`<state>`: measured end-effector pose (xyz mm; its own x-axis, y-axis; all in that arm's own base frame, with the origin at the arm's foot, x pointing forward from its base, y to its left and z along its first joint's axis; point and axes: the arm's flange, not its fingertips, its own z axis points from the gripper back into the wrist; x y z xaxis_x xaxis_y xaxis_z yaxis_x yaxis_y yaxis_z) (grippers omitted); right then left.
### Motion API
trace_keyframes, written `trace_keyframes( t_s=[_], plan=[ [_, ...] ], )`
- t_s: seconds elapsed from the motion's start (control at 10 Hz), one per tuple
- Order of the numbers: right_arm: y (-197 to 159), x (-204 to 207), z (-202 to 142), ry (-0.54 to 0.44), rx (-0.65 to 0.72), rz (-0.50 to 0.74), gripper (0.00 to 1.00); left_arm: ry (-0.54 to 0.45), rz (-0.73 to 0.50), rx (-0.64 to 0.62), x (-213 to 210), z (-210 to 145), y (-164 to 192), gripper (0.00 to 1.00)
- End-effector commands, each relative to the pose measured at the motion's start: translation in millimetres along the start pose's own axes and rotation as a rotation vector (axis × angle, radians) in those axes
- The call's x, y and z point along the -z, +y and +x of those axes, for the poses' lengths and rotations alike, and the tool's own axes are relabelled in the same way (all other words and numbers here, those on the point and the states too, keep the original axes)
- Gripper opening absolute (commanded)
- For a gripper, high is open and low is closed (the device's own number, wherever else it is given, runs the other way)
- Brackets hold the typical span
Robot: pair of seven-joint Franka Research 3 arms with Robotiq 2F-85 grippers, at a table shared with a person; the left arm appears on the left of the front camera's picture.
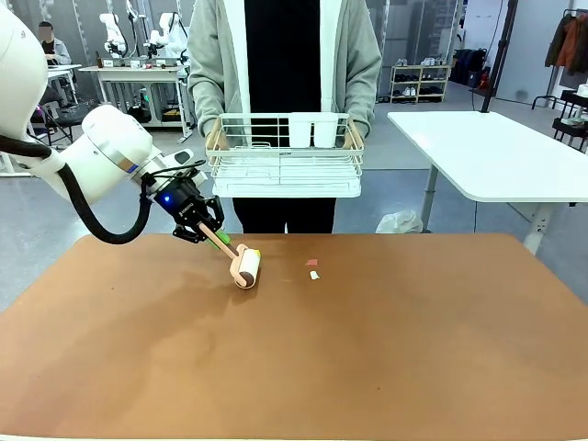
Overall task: Clean the table.
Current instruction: Clean the table with the Lint Roller when the human lifts the Dish drying rack.
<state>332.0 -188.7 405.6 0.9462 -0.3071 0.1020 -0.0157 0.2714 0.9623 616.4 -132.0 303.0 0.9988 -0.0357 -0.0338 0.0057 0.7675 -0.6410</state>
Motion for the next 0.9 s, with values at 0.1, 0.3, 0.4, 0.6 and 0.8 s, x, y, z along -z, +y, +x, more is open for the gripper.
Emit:
trace_keyframes(
  t_s=[0.1,0.3,0.4,0.6,0.8],
  plan=[
    [1,0,-2,-0.006,-0.02,0.016,1.0,-0.003,0.003,0.002,0,-1,0,0.21],
    [1,0,-2,-0.006,-0.02,0.016,1.0,-0.003,0.003,0.002,0,-1,0,0.21],
    [1,0,-2,-0.006,-0.02,0.016,1.0,-0.003,0.003,0.002,0,-1,0,0.21],
    [1,0,-2,-0.006,-0.02,0.016,1.0,-0.018,-0.047,0.025,15,-1,-3,0.21],
    [1,0,-2,-0.006,-0.02,0.016,1.0,-0.077,-0.025,0.001,37,-9,-17,0.21]
  ],
)
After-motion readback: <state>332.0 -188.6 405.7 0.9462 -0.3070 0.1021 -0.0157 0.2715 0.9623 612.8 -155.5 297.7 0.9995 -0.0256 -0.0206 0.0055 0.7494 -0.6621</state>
